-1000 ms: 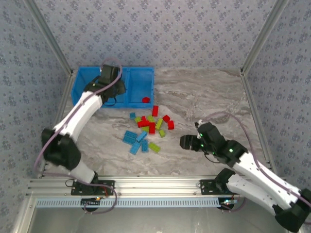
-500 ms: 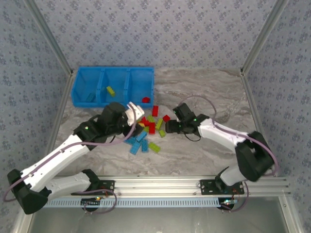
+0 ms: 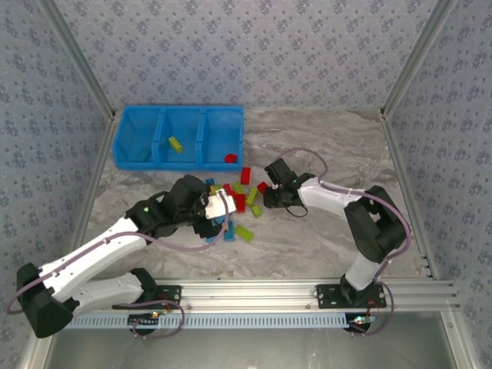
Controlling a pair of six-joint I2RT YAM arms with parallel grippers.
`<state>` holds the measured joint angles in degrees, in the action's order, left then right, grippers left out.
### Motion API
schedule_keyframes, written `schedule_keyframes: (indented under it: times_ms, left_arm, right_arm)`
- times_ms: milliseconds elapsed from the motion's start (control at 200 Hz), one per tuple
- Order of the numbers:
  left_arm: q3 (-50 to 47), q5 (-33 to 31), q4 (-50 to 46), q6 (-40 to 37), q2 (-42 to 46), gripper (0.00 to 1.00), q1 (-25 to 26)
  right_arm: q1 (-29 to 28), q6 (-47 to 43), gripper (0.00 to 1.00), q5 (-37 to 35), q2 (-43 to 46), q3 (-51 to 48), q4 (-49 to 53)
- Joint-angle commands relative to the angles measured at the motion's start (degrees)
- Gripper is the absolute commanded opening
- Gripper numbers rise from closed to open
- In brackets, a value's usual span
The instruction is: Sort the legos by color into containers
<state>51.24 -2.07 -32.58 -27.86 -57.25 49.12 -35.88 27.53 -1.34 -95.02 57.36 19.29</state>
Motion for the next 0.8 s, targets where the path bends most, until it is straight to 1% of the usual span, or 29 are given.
schedule_keyframes:
  times_ms: [0,40,120,180,240,250,330,420,480,540,625,720,795]
  left_arm:
    - [1.6,-10.4,6.3,8.2,2.8,0.86,-1.4]
    - [2.0,-12.9,7.5,10.5,3.4,0.8,-3.0]
    - [1.8,-13.2,9.7,14.3,4.9,0.75,-7.8]
    - [1.7,-12.7,11.0,17.3,5.7,0.74,-11.3]
    - [1.4,-10.9,11.9,19.5,6.1,0.74,-14.2]
    - [1.4,-10.6,11.9,19.7,6.1,0.73,-14.5]
    - [1.5,-8.5,11.6,19.5,5.5,0.73,-16.3]
    - [2.3,-8.9,10.3,18.7,4.4,0.73,-16.5]
    - [2.3,-9.1,10.1,18.4,4.2,0.73,-16.5]
    - [2.0,-9.4,10.2,18.0,4.3,0.73,-16.5]
    - [1.8,-9.9,10.3,17.7,4.2,0.73,-16.5]
    - [1.8,-10.2,10.3,17.5,4.0,0.73,-16.5]
    - [1.7,-10.1,10.2,17.5,3.8,0.73,-16.5]
  right_arm:
    - [-0.6,-1.4,0.23,-5.5,9.7,1.5,2.3]
    - [-1.4,-1.8,0.22,-7.0,12.7,2.0,2.2]
    - [-3.7,-2.6,0.21,-9.2,16.2,4.2,1.1]
    - [-5.7,-4.0,0.22,-9.4,16.2,7.0,-0.8]
    - [-7.4,-6.0,0.22,-10.3,13.8,10.3,-2.3]
    - [-7.6,-6.3,0.22,-10.6,13.2,12.1,-2.4]
    - [-8.3,-7.3,0.23,-11.4,6.5,19.4,-2.0]
    - [-8.3,-9.8,0.23,-12.7,-4.5,29.7,-1.0]
    - [-8.0,-11.5,0.22,-14.3,-12.9,38.7,3.1]
    - [-7.5,-12.1,0.22,-15.0,-21.4,50.0,9.5]
    - [-7.1,-12.9,0.24,-15.2,-31.4,63.0,16.5]
    - [-6.9,-14.2,0.27,-15.4,-38.8,72.9,20.5]
    - [-6.7,-14.5,0.29,-14.6,-42.8,78.9,23.6]
